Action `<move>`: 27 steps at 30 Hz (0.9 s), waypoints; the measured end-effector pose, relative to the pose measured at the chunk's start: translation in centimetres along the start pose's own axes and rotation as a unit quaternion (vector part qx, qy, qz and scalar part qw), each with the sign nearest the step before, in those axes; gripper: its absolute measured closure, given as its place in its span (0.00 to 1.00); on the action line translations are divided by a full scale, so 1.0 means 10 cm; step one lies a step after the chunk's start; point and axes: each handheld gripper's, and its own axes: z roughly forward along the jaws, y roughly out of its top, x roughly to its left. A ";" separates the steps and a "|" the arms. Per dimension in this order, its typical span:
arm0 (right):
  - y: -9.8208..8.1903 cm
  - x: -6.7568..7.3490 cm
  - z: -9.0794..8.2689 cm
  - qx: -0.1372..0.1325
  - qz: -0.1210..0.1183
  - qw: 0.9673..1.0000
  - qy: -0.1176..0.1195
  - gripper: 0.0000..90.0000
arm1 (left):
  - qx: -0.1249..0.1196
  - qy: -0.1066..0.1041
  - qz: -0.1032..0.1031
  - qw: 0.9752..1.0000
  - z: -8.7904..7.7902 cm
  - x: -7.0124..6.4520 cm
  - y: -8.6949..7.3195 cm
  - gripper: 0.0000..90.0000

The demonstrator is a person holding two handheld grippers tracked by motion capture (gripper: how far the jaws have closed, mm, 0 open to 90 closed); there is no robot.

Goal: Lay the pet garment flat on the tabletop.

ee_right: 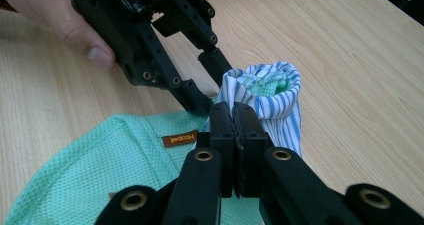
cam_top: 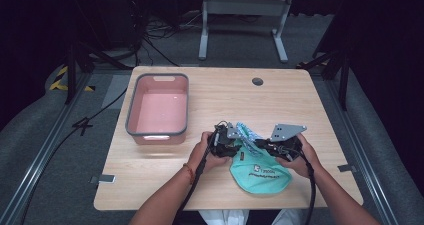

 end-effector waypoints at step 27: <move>-0.13 -0.36 -0.10 -0.010 0.046 0.997 -0.068 1.00 | 0.002 -0.032 0.017 0.999 0.03 -0.03 -0.03 0.96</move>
